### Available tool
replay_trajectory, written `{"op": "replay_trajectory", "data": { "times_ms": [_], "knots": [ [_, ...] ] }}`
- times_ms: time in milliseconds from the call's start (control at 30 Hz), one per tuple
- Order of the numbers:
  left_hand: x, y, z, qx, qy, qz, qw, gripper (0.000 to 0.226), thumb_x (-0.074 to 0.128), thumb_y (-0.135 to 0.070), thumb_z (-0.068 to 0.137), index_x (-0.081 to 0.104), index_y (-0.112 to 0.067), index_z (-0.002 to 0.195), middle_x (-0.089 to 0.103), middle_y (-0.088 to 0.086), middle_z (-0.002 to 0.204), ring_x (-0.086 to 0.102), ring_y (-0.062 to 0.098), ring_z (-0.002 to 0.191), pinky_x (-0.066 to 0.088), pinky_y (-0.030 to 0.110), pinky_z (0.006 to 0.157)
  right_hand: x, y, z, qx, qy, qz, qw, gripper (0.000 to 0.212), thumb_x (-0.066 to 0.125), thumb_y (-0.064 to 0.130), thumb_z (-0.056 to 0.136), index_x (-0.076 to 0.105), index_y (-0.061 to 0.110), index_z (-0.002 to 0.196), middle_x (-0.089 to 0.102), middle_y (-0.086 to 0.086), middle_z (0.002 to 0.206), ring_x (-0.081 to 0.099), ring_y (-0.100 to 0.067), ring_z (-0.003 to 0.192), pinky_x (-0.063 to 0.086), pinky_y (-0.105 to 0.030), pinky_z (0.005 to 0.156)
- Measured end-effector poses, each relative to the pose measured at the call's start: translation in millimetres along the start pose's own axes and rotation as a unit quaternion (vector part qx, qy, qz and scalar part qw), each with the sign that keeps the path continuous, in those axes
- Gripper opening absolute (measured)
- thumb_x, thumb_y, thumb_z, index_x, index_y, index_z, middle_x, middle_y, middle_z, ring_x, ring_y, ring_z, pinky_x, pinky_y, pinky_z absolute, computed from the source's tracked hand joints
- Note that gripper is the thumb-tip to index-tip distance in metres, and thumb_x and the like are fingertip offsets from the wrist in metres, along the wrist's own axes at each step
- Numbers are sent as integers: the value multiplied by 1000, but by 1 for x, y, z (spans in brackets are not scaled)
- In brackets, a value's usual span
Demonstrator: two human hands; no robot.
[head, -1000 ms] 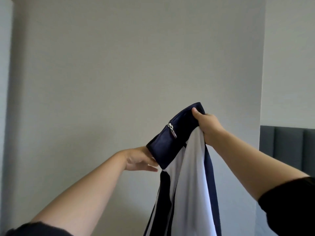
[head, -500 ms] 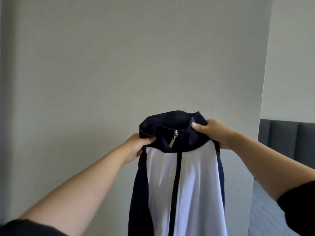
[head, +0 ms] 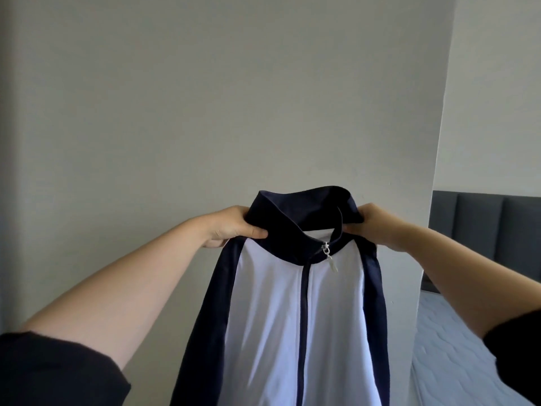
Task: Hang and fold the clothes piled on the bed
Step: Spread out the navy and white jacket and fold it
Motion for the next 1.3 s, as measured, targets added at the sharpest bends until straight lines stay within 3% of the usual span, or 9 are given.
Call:
{"op": "replay_trajectory", "data": {
  "times_ms": [133, 333, 633, 767, 933, 1033, 1133, 1233, 1300],
  "knots": [
    [1, -2, -2, -9, 37, 65, 997, 37, 63, 16, 78, 66, -13, 101, 74, 0, 94, 70, 15, 88, 55, 23, 74, 2, -1, -4, 20, 0, -97, 995, 28, 64, 33, 89, 60, 18, 67, 61, 2, 70, 56, -13, 64, 42, -23, 56],
    [-1, 3, 3, 16, -47, 156, 986, 47, 64, 16, 71, 64, -18, 102, 67, 1, 85, 63, 16, 79, 51, 24, 62, 4, -14, -11, 35, -25, 147, 988, 20, 72, 33, 83, 71, 13, 78, 74, -3, 77, 71, -20, 76, 57, -36, 80],
    [20, 4, 13, 32, -30, 80, 996, 43, 53, 15, 76, 67, -23, 92, 69, -7, 79, 66, 5, 69, 49, 19, 54, -10, -23, -17, 35, 19, 226, 973, 30, 74, 31, 76, 68, 7, 94, 74, -10, 90, 71, -24, 84, 58, -32, 72],
    [23, 1, 16, 47, -8, 4, 999, 49, 49, 18, 81, 62, -16, 114, 69, 10, 108, 68, 26, 97, 56, 36, 77, -20, -33, -25, 26, 110, 292, 950, 13, 61, 7, 87, 69, 6, 97, 73, -13, 95, 72, -23, 84, 57, -27, 66],
    [23, -1, 17, 47, 8, -45, 998, 38, 46, 16, 88, 72, -9, 100, 71, 11, 99, 67, 26, 93, 56, 26, 74, -30, -45, -30, 29, 120, 350, 929, 48, 41, -11, 92, 77, 14, 74, 73, -10, 79, 71, -20, 69, 58, -28, 60],
    [20, -4, 15, 25, 0, -5, 1000, 43, 45, 11, 91, 77, -12, 74, 69, 14, 91, 65, 24, 83, 55, 23, 71, -34, -44, -31, 52, 90, 313, 944, 52, 37, -15, 82, 74, 15, 62, 69, -12, 74, 66, -23, 62, 55, -28, 55],
    [21, -6, 16, 9, -4, 21, 1000, 33, 34, 13, 88, 66, 6, 82, 58, 25, 95, 55, 32, 85, 45, 31, 72, -33, -40, -35, 92, 66, 252, 961, 33, 45, 7, 79, 67, 14, 54, 61, -17, 72, 55, -28, 61, 42, -28, 53],
    [28, -5, 17, -13, -22, 28, 999, 29, 45, -7, 94, 61, -4, 70, 60, 11, 72, 54, 20, 66, 42, 19, 55, -30, -38, -34, 63, 5, 82, 995, 35, 67, 28, 85, 62, 16, 53, 56, -8, 62, 47, -21, 57, 36, -27, 54],
    [33, -4, 20, -5, -25, 129, 991, 27, 60, -11, 90, 62, -12, 63, 60, -2, 59, 52, 11, 54, 40, 14, 47, -28, -34, -34, 24, -18, -25, 999, 30, 77, 19, 77, 54, 16, 59, 50, 1, 56, 41, -11, 51, 33, -15, 46]
  ]
}}
Point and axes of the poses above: each hand's wrist, its own z-axis towards the middle knuckle, its own x-axis out of the palm, y = z × x, the point moved 4 cm from there along z, towards the middle knuckle
